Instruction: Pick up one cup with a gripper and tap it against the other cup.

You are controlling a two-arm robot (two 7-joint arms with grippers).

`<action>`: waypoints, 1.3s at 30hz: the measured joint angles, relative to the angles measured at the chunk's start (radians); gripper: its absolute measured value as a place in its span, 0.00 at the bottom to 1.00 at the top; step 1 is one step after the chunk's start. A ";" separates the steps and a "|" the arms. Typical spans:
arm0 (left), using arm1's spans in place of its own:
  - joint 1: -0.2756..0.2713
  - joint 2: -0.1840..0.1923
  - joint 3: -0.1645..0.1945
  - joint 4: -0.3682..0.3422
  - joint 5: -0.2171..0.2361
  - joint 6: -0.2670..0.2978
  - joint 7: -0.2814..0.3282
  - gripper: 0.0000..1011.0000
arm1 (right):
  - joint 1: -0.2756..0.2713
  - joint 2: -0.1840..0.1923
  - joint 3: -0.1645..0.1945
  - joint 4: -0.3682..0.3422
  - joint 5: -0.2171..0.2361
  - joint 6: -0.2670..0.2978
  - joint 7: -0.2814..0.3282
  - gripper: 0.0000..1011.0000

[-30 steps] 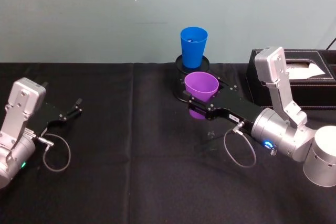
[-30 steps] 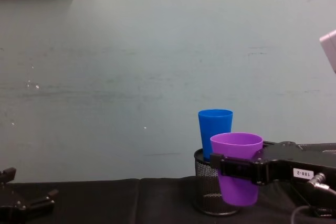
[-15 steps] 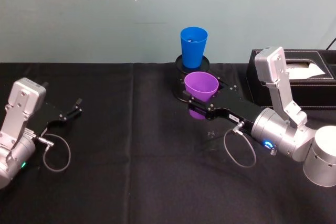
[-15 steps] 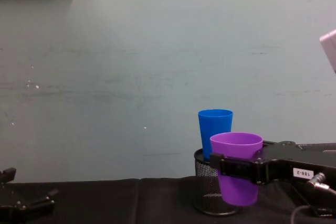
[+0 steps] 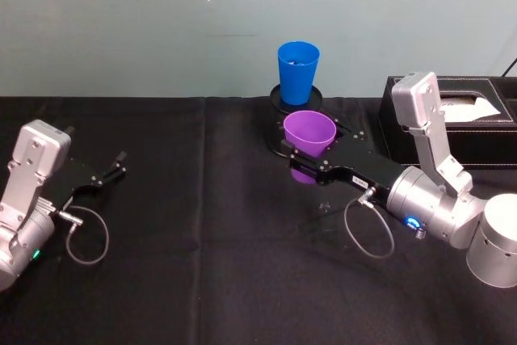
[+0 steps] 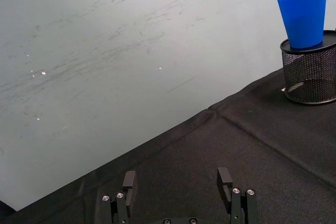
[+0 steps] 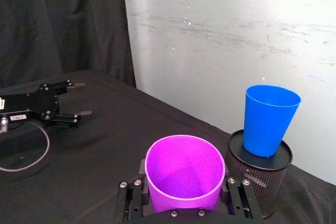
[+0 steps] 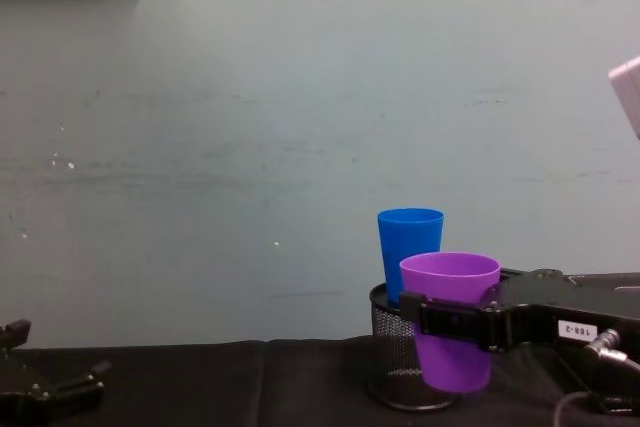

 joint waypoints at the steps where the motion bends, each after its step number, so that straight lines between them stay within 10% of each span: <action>1: 0.000 0.000 0.000 0.000 0.000 0.000 0.000 0.99 | 0.000 0.000 0.000 0.000 0.000 0.000 0.000 0.72; 39: 0.000 0.000 0.000 0.000 0.000 0.000 0.000 0.99 | 0.000 0.000 0.000 0.000 0.000 0.000 0.000 0.72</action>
